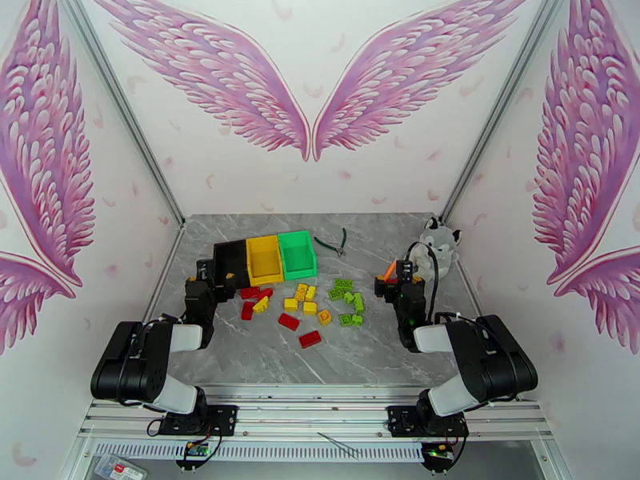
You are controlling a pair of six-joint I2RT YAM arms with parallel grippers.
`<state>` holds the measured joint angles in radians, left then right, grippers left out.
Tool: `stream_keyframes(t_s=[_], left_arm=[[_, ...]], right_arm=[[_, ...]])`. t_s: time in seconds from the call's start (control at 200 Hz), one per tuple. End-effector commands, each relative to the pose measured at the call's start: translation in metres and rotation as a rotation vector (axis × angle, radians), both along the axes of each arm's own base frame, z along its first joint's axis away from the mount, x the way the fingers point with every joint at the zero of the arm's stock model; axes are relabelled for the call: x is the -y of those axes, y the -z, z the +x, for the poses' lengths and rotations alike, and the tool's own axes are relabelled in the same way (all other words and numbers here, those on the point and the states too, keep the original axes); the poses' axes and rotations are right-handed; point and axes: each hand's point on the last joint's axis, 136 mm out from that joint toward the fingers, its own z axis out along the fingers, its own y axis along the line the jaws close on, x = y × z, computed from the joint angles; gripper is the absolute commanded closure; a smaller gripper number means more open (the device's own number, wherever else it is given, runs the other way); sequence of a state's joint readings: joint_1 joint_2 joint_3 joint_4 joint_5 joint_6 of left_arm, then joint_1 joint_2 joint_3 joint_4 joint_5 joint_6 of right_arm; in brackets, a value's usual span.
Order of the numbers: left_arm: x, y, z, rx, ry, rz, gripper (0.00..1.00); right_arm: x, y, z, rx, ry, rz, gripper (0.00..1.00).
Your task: Sort the legos into containers by color
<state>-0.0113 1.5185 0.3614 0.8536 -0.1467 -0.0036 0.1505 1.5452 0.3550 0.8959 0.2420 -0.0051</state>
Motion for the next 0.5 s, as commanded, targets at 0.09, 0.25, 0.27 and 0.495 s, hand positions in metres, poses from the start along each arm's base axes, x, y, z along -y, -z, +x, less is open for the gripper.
stream_keyframes(t_s=[0.09,0.25,0.27,0.495], left_arm=[[-0.0021,-0.0098,0.0076,0.033,-0.009,0.007,0.01],[-0.0024,-0.0106,0.0081,0.036,-0.007,0.004,0.01],[-0.0024,-0.0109,0.0082,0.037,-0.006,0.004,0.01],[-0.0078,-0.0110,0.0073,0.042,-0.019,-0.023,0.01]], right_arm=[[-0.0001,-0.0091,0.0074,0.033,-0.008,-0.004,0.01],[0.0006,-0.0092,0.0072,0.033,-0.005,-0.005,0.01],[0.0004,-0.0093,0.0074,0.033,-0.006,-0.004,0.01],[0.0002,-0.0089,0.0074,0.032,-0.007,-0.005,0.01]])
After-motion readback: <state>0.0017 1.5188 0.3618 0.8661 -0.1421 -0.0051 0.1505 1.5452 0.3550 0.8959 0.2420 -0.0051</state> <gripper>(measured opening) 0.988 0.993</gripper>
